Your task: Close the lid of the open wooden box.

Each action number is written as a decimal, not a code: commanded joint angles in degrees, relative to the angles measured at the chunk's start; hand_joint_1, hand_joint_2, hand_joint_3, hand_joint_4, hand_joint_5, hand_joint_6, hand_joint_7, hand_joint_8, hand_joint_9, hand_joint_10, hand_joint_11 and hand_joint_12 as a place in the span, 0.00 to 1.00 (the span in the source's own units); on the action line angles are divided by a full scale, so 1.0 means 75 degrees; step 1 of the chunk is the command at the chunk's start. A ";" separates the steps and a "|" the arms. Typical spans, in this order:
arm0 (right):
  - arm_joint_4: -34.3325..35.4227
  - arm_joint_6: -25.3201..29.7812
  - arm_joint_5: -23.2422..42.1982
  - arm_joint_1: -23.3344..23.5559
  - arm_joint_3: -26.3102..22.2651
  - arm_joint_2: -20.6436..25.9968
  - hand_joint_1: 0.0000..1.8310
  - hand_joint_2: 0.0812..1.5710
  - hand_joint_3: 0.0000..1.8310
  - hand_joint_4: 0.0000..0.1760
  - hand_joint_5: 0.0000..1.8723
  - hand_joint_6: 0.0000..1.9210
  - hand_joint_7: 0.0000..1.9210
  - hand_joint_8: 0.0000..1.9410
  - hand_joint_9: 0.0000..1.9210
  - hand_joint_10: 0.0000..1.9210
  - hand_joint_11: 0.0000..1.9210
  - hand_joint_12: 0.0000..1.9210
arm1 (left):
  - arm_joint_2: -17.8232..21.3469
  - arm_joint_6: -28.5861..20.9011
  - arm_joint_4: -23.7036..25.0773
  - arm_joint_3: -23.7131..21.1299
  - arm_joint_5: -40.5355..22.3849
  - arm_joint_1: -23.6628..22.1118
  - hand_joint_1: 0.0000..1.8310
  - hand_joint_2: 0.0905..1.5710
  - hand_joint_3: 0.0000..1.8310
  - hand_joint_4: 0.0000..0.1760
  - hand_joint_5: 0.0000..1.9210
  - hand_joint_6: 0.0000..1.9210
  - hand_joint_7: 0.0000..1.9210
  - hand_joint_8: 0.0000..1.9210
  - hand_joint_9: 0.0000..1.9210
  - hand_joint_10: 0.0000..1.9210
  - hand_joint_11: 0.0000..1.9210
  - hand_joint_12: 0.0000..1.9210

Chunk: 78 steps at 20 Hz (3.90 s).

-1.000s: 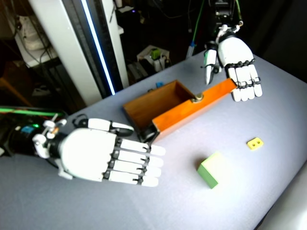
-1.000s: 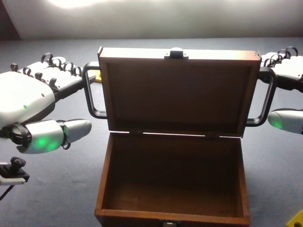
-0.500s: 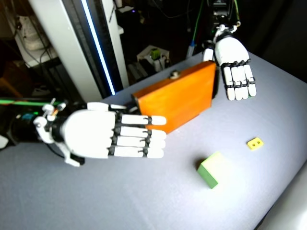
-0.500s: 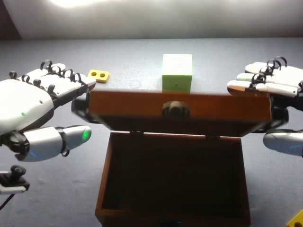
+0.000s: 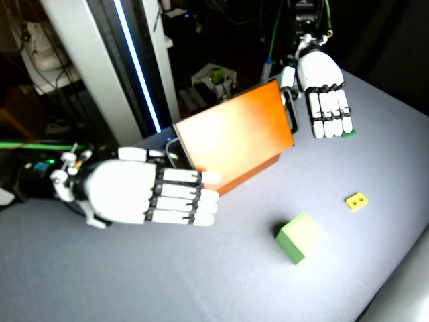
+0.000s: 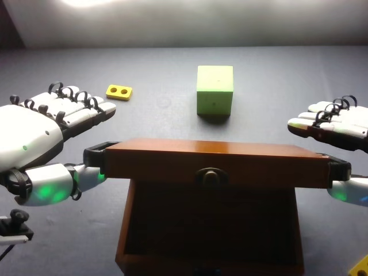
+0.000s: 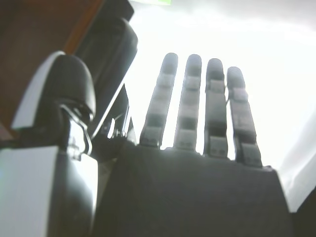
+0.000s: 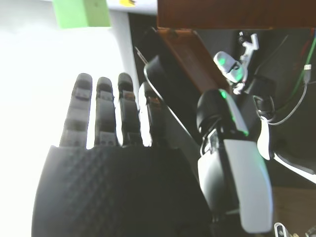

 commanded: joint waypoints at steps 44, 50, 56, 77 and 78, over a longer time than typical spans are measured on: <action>0.0052 0.0180 0.0652 -0.0510 -0.0353 0.0460 0.39 0.59 0.00 0.83 0.00 0.00 0.00 0.00 0.00 0.00 0.00 0.00 | -0.0014 -0.0530 -0.0220 -0.0483 -0.1468 0.1140 0.00 0.91 0.00 0.00 0.05 0.00 0.03 0.00 0.02 0.00 0.02 0.01; 0.0289 0.0160 0.0883 -0.0531 -0.0369 0.0579 0.41 0.61 0.00 1.00 0.00 0.00 0.00 0.00 0.00 0.00 0.00 0.00 | -0.0091 -0.0577 -0.0230 -0.0489 -0.1467 0.1212 0.00 0.91 0.00 0.00 0.06 0.00 0.03 0.00 0.01 0.00 0.02 0.01; 0.0652 0.0030 0.1375 -0.0532 -0.0364 0.0710 0.39 0.63 0.01 1.00 0.00 0.00 0.00 0.00 0.00 0.00 0.00 0.00 | 0.0012 -0.0587 -0.0351 -0.0474 -0.1751 0.1266 0.00 0.91 0.00 0.00 0.06 0.00 0.05 0.01 0.04 0.01 0.02 0.01; 0.1422 -0.0691 0.5188 0.0669 -0.0301 0.0428 0.39 0.76 0.01 0.14 0.07 0.00 0.12 0.00 0.11 0.01 0.11 0.01 | 0.0160 -0.1276 -0.0676 -0.0295 -0.6529 0.0639 0.11 0.92 0.00 0.00 0.10 0.01 0.08 0.00 0.08 0.00 0.07 0.02; 0.1250 -0.0692 0.5189 0.0860 -0.0303 0.0428 0.49 0.73 0.00 0.00 0.15 0.01 0.17 0.00 0.16 0.01 0.16 0.02 | 0.0142 -0.1311 -0.0644 -0.0246 -0.6530 0.0564 0.06 0.95 0.01 0.08 0.11 0.01 0.05 0.00 0.04 0.00 0.03 0.01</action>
